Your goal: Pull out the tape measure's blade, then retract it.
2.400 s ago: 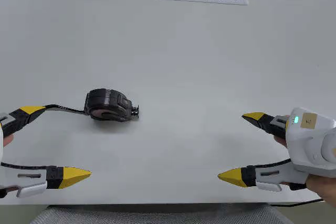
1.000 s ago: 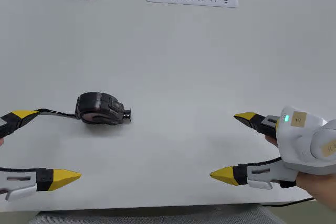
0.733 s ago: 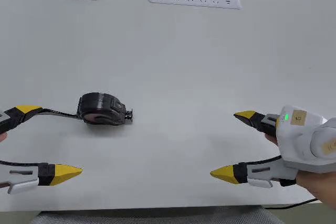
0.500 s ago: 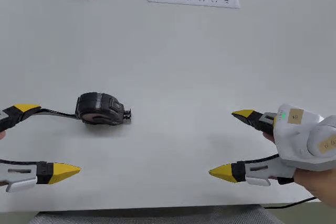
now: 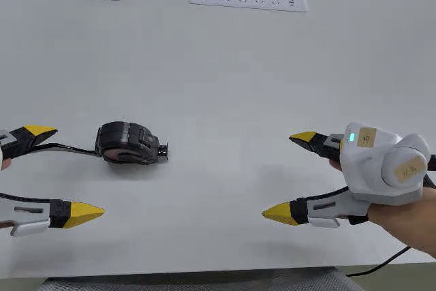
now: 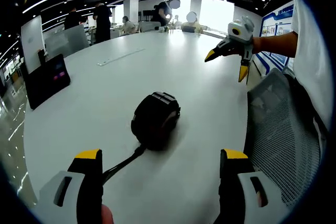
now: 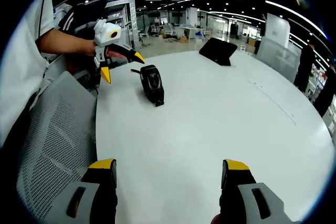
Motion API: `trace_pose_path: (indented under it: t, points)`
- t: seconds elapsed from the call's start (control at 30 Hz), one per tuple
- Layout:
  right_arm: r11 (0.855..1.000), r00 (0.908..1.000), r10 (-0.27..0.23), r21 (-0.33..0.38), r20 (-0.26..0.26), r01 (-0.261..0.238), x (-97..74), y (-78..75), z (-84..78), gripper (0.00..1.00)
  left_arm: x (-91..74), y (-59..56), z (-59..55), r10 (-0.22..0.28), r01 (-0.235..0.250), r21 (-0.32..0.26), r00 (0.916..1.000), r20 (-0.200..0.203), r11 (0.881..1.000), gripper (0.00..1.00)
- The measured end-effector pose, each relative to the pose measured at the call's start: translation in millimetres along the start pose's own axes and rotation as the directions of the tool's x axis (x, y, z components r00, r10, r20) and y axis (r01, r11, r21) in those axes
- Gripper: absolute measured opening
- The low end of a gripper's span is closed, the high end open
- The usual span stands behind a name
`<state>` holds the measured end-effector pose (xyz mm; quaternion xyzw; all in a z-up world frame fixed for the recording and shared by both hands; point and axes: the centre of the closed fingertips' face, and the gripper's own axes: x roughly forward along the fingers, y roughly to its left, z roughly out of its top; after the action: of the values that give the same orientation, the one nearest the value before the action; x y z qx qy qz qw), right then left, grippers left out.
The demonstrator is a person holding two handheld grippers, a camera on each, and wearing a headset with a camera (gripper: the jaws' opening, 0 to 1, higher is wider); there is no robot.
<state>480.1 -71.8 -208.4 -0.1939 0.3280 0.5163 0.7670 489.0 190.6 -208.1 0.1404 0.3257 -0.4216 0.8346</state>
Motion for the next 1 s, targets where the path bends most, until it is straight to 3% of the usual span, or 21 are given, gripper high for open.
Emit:
trace_pose_path:
  t: [0.4,1.0]
  points:
    - [0.999,0.9994,0.036,-0.029,-0.002,-0.036,12.7,-2.9,8.9,0.81,9.3,9.7,4.9,-0.028,0.03,0.054,0.9991,-0.031,0.998,0.89]
    - [0.993,0.9962,0.084,-0.077,-0.021,-0.085,29.7,-5.7,17.6,0.78,29.6,15.0,11.5,-0.088,0.108,0.158,0.9882,-0.125,0.982,0.73]
